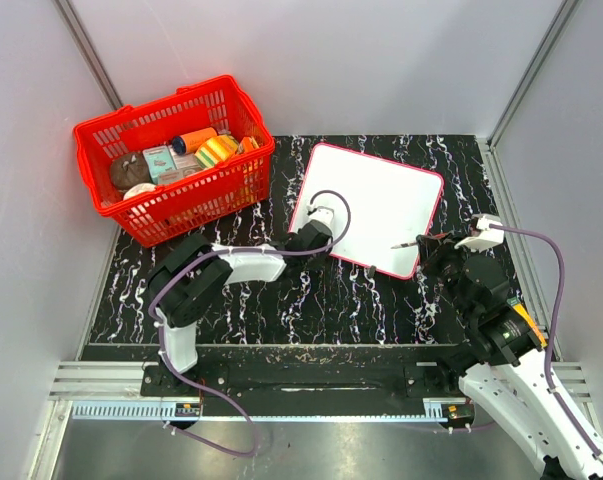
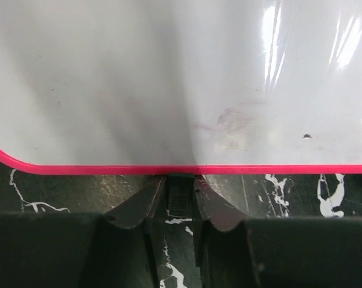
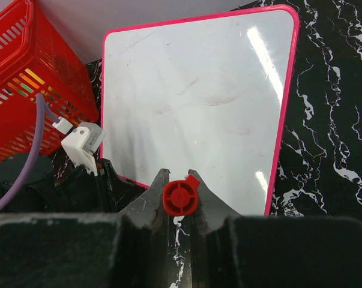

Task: Write a sentence on the whiteboard
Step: Move the whiteboard stand to the center of the board.

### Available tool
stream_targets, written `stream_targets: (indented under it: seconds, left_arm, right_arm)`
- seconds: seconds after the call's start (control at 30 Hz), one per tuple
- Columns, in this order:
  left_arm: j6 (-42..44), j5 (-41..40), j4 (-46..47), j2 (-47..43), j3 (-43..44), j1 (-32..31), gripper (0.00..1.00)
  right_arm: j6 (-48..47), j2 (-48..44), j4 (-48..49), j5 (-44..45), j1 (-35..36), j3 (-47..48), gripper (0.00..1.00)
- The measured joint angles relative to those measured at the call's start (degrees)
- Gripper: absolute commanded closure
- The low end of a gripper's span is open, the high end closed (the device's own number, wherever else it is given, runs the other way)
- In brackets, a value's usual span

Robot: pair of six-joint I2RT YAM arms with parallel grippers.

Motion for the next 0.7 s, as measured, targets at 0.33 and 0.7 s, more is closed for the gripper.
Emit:
stream_targets:
  seconds: [0.33, 0.7]
  left_arm:
    - [-4.68, -4.85, -1.25, -0.66, -0.83, -6.19, 1.0]
    - [-16.83, -9.07, -7.63, -4.42, -3.69, -14.4, 0.96]
  right_arm:
    - [0.04, -0.85, 0.26, -0.02, 0.0, -0.96, 1.0]
    - [0.81, -1.75, 0.28, -0.11, 0.0, -1.55, 1.0]
